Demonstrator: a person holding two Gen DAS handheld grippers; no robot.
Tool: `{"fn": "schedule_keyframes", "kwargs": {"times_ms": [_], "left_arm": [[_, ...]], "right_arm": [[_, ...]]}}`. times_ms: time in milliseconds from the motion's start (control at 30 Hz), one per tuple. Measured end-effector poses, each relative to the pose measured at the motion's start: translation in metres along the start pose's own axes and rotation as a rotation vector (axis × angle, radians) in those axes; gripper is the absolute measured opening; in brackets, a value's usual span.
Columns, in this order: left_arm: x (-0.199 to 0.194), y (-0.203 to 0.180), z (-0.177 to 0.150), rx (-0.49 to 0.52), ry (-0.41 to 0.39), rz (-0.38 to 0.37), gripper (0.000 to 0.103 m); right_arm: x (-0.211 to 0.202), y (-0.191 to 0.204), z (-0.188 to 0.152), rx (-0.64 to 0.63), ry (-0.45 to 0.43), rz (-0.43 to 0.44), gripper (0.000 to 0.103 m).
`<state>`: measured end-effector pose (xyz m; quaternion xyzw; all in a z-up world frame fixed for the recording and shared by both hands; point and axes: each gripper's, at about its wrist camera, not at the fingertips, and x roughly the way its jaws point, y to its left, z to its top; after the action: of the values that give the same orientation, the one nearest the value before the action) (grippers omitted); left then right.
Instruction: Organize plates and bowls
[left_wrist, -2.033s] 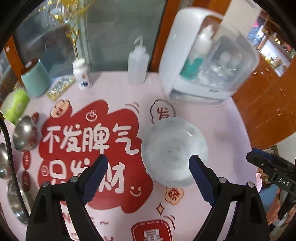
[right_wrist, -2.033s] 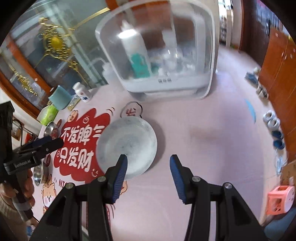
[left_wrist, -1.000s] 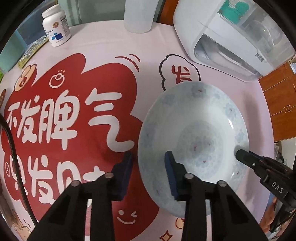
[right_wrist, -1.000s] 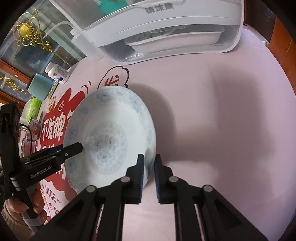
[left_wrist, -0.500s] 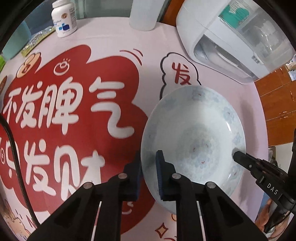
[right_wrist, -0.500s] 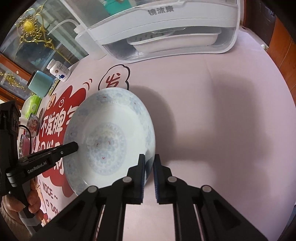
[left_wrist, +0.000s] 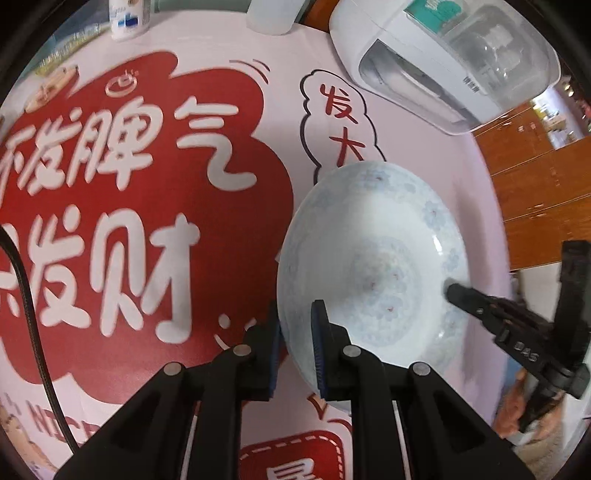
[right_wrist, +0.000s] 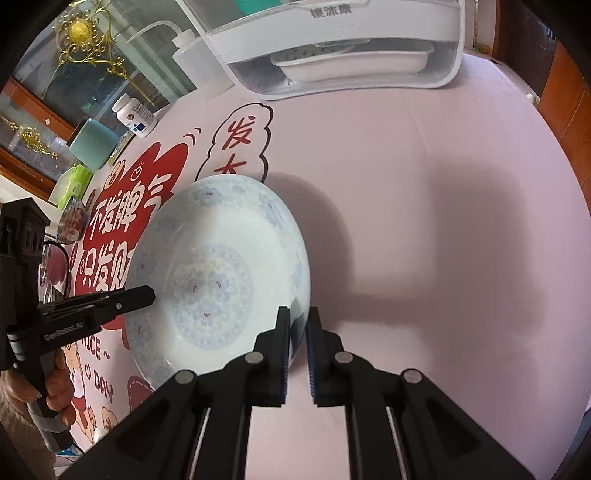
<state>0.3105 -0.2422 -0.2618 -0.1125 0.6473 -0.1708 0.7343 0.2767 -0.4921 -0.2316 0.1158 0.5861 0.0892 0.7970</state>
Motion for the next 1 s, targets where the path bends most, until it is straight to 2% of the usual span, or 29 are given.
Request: {"fn": "schedule_keyframes", "kwargs": {"times_ms": [100, 267, 500, 700, 1000], "left_arm": [[-0.005, 0.007, -0.01, 0.002, -0.001, -0.019, 0.012], [-0.008, 0.007, -0.01, 0.026, -0.016, 0.008, 0.013], [-0.016, 0.0, -0.022, 0.024, -0.04, -0.019, 0.012], [-0.04, -0.003, -0.037, 0.021, -0.057, -0.024, 0.012], [-0.09, 0.009, -0.072, 0.007, -0.088, -0.008, 0.012]], "right_arm": [[-0.002, 0.002, -0.003, -0.006, -0.007, 0.012, 0.008], [-0.003, 0.006, -0.007, -0.011, -0.009, -0.001, 0.008], [-0.009, 0.004, -0.016, 0.0, -0.019, 0.012, 0.008], [-0.016, 0.01, -0.026, 0.008, -0.024, 0.035, 0.008], [-0.049, 0.052, -0.054, -0.042, -0.059, 0.04, 0.008]]}}
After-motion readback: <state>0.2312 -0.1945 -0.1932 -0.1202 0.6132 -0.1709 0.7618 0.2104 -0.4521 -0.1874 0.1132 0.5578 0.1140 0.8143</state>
